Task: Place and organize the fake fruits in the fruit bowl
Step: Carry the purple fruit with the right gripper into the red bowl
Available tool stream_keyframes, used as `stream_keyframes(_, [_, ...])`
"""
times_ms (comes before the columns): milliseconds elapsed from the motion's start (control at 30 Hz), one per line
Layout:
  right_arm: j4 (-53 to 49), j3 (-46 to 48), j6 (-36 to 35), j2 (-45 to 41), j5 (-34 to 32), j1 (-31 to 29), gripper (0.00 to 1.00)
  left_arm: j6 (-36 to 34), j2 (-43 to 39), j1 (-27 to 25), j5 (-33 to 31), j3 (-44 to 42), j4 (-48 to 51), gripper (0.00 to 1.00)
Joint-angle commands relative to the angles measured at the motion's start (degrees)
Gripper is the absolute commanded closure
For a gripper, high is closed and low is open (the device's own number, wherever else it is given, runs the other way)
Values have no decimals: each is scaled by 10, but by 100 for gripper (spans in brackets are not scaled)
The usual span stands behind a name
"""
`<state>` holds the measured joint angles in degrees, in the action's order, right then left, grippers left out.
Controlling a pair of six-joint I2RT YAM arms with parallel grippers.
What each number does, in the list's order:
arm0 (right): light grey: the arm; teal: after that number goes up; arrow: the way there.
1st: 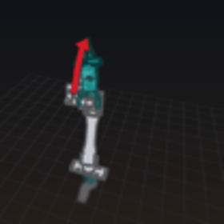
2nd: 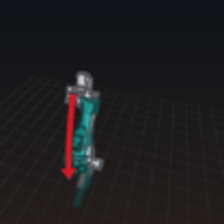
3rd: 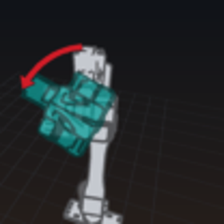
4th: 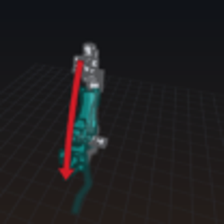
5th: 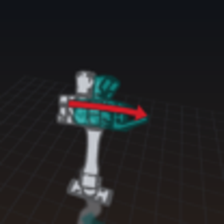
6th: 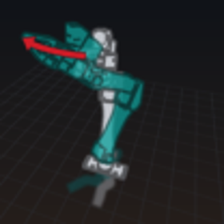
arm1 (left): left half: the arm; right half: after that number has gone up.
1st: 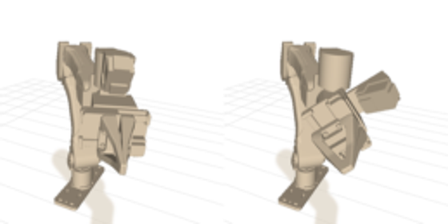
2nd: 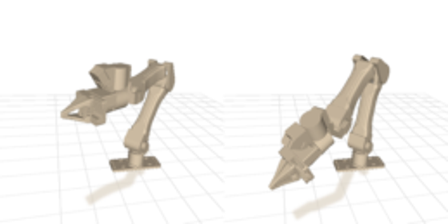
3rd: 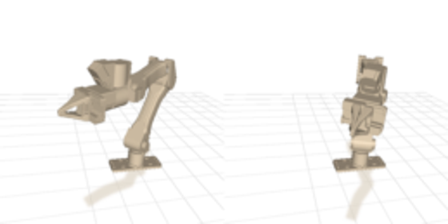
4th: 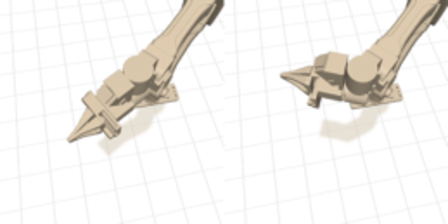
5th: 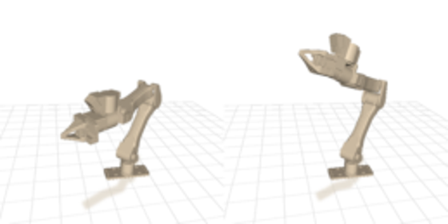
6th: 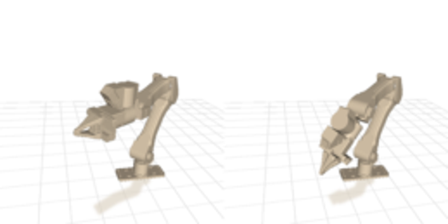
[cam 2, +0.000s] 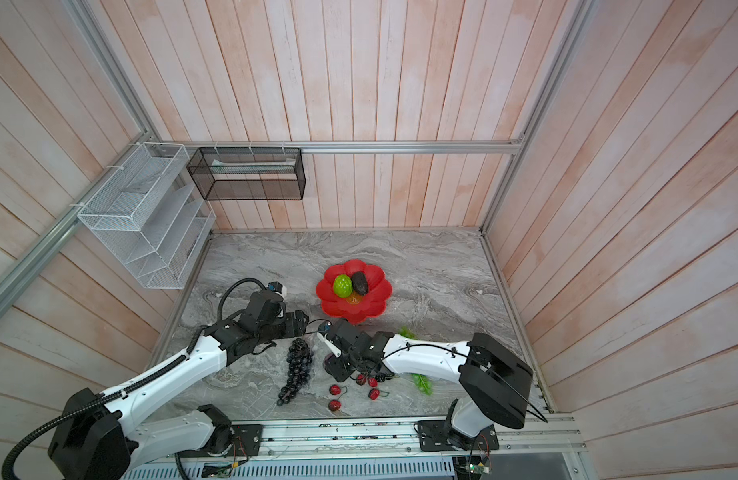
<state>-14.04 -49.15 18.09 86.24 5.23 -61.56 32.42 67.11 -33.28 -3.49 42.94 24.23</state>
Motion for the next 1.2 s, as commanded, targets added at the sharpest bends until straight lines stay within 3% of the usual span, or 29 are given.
stream_keyframes(0, [-25,-19,8,-34,5,27,58,4,-3,4,-15,-7,2,12])
stream_keyframes(267, [-48,-50,-31,-79,2,143,57,6,-12,7,-23,-7,6,12])
stream_keyframes(500, [-30,-94,-80,-25,26,229,57,11,-19,9,-26,-6,21,12])
stream_keyframes(867, [-25,-190,-127,145,65,255,58,18,-31,12,-23,-10,43,12])
stream_keyframes(1167, [-14,-209,-135,208,61,269,57,25,-54,24,-20,-17,56,12])
